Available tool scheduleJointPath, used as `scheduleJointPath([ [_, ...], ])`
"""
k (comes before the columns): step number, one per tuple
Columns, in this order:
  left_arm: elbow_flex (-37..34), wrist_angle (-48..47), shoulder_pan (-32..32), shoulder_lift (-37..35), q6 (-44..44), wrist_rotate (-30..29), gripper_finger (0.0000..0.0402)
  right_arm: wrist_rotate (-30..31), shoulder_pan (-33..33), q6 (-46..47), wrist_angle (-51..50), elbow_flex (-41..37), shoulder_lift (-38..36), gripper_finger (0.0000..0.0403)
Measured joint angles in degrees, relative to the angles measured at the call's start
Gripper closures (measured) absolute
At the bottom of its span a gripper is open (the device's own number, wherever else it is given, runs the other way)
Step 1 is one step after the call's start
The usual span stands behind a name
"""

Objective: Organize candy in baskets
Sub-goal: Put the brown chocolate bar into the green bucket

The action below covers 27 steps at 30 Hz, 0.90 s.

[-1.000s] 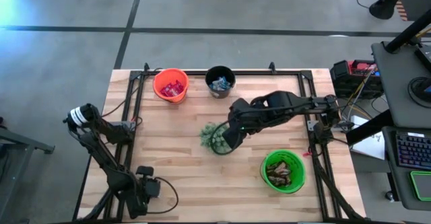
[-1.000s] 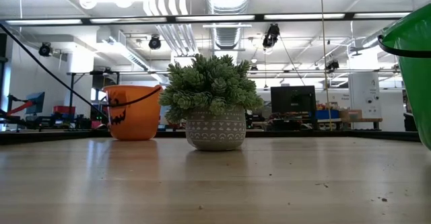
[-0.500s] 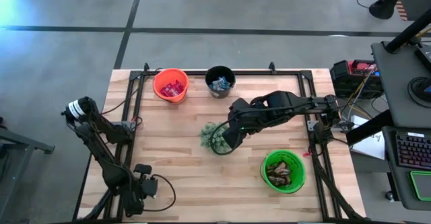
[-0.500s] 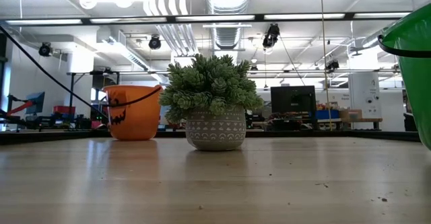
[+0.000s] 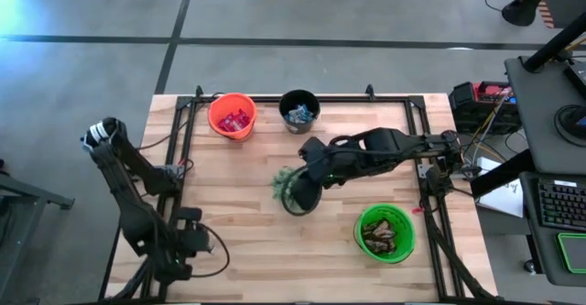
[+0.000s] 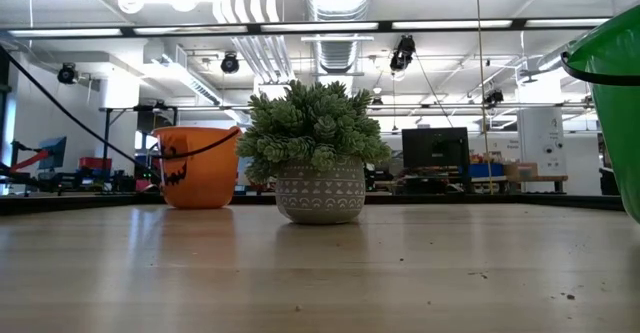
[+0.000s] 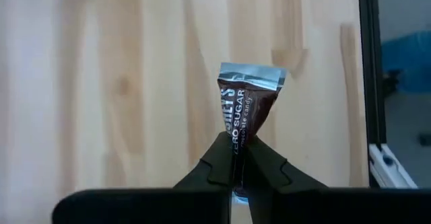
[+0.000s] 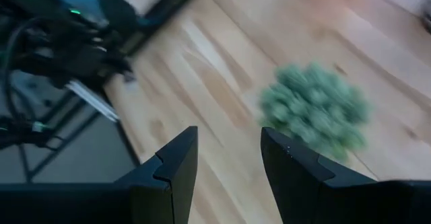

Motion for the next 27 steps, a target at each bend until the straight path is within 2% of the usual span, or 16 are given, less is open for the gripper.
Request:
scheduleJointPath([
  [7, 4.8, -7.0, 2.8, -5.5, 3.4, -9.4, 0.0401, 0.1, -0.1, -2.9, 6.7, 0.0, 0.4, 0.0250],
  [14, 7.3, -9.2, 7.4, -10.4, 8.1, -19.3, 0.0401, 0.1, -0.1, -3.5, 13.4, -0.3, 3.2, 0.0250],
  [20, 9.7, -9.1, 12.4, -12.2, 15.3, -22.4, 0.0401, 0.0, -0.1, -5.0, 23.4, -0.3, 7.3, 0.0250],
  [27, 12.0, -8.7, 17.2, -12.1, 22.5, -23.6, 0.0401, 0.1, -0.1, -5.6, 28.8, -0.3, 10.8, 0.0250],
])
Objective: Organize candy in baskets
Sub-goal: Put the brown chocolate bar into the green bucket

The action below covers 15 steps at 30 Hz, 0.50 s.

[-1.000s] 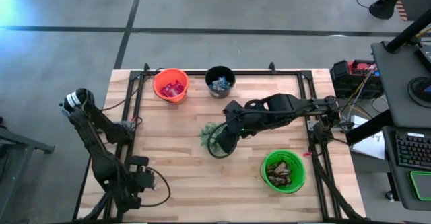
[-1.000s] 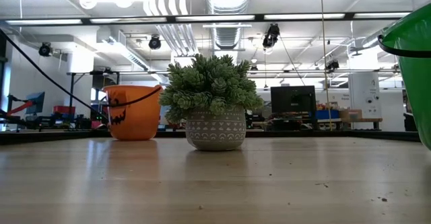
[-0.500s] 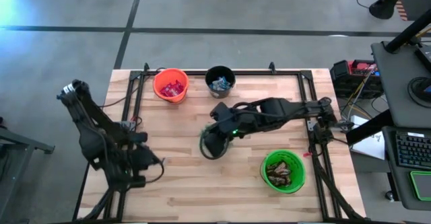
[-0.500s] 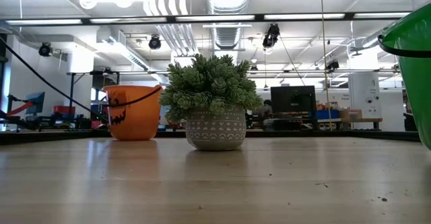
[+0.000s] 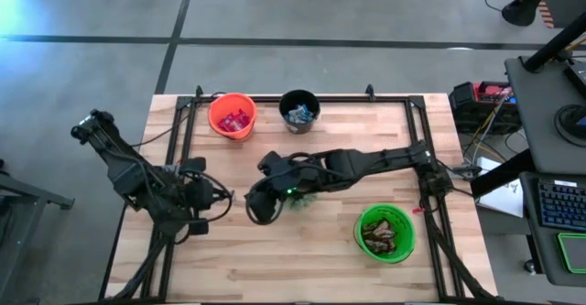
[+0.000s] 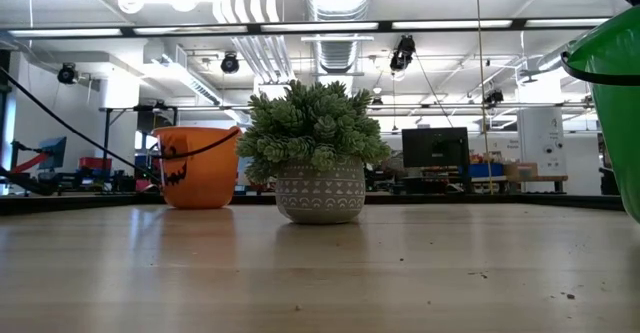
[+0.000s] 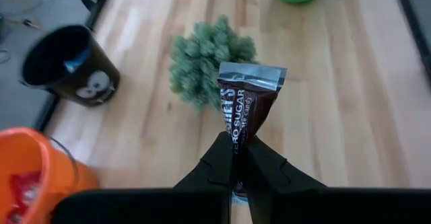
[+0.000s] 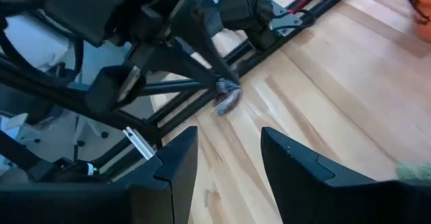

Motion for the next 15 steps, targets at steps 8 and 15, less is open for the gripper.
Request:
scheduleJointPath([
  [8, 2.6, 1.6, 2.6, 1.4, 6.9, -0.9, 0.0401, 0.0, -0.2, 0.0, 4.2, 0.0, 3.2, 0.0250],
  [15, 4.4, 2.4, 3.1, 2.7, 9.3, -1.8, 0.0401, 0.0, -1.0, -0.5, 5.8, 0.0, 3.5, 0.0250],
])
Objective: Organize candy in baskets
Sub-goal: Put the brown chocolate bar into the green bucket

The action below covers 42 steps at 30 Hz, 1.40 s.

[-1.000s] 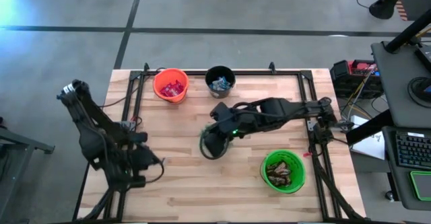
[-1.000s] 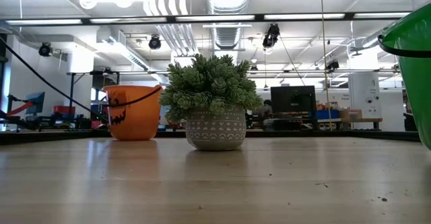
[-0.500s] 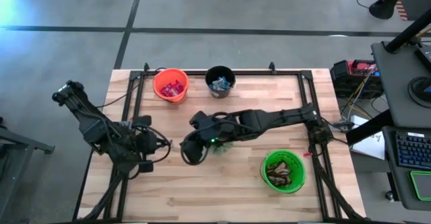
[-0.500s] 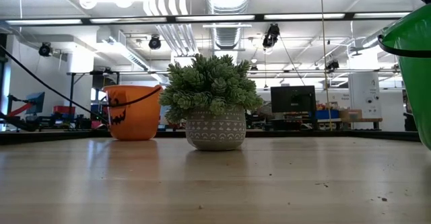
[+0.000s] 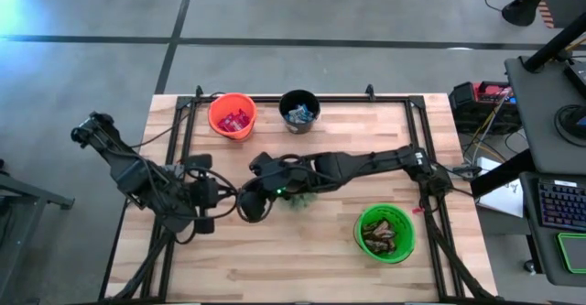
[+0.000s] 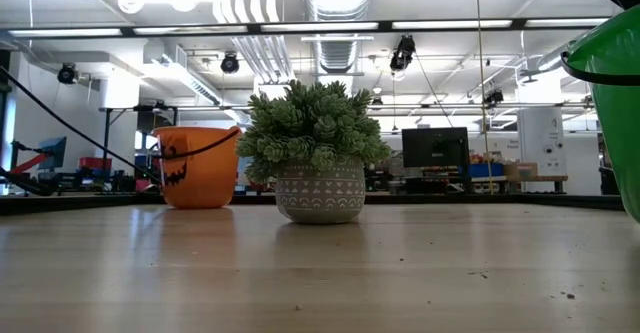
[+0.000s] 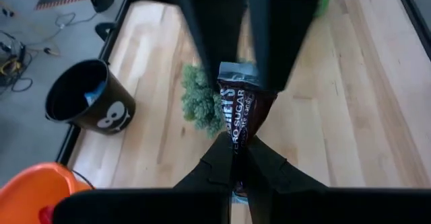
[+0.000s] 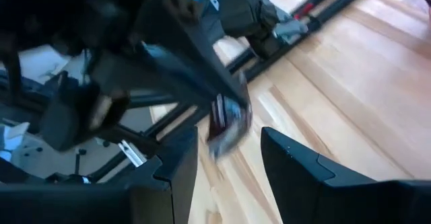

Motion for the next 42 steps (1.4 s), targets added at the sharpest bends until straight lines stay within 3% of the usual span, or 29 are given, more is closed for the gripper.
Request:
scheduleJointPath([
  [18, -0.1, 1.8, 0.7, 0.9, 3.1, -2.0, 0.0401, 0.0, -0.4, -1.5, 1.3, 0.0, 0.0, 0.0260],
  [28, -0.1, 1.8, 1.6, 0.9, 4.2, -2.1, 0.0401, 0.0, -0.4, -1.5, -0.3, 0.0, 0.0, 0.0312],
  [36, -0.1, 1.9, 2.2, 0.9, 5.3, -3.6, 0.0401, 0.2, -0.4, -2.1, -0.4, 0.0, 0.0, 0.0385],
  [42, -0.1, 1.8, 2.3, 0.9, 6.0, -4.1, 0.0388, 0.1, -0.5, -3.3, -0.2, 0.0, 0.0, 0.0391],
])
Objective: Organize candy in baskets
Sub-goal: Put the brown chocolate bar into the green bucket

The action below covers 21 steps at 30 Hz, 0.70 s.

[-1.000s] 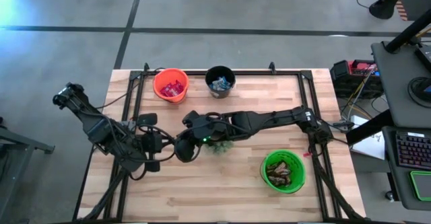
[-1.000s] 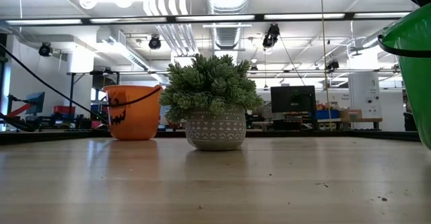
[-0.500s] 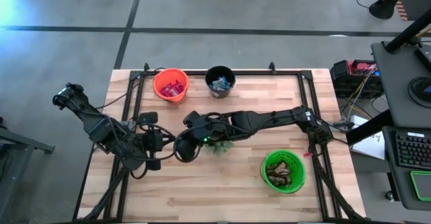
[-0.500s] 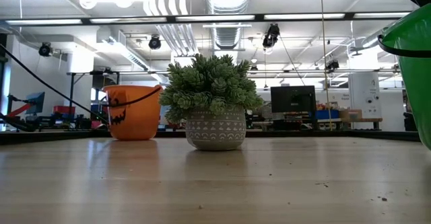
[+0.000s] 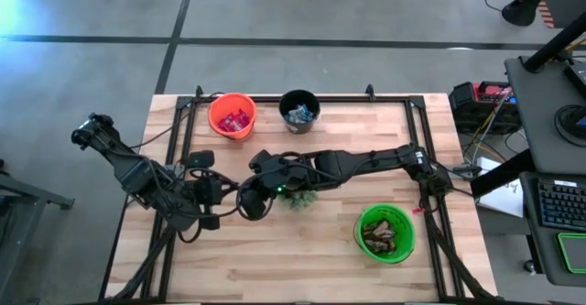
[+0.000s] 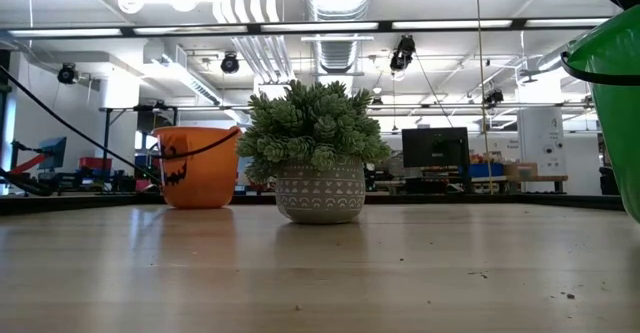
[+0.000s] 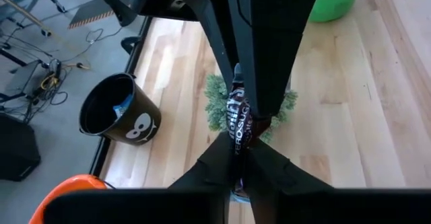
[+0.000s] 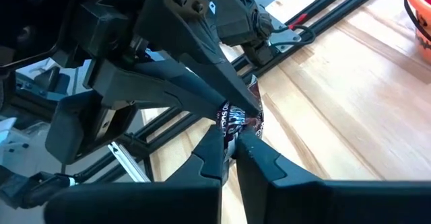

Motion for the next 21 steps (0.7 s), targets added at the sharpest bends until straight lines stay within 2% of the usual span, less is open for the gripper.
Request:
scheduleJointPath([
  [16, 0.0, 0.2, 0.1, 0.0, 0.1, 0.9, 0.0254, -0.7, 0.1, -0.6, -2.2, 0.0, 0.0, 0.0394],
  [21, 0.0, -0.2, 0.1, 0.0, 0.1, 1.0, 0.0225, -0.7, 0.1, -0.5, -5.6, 0.0, -0.1, 0.0394],
])
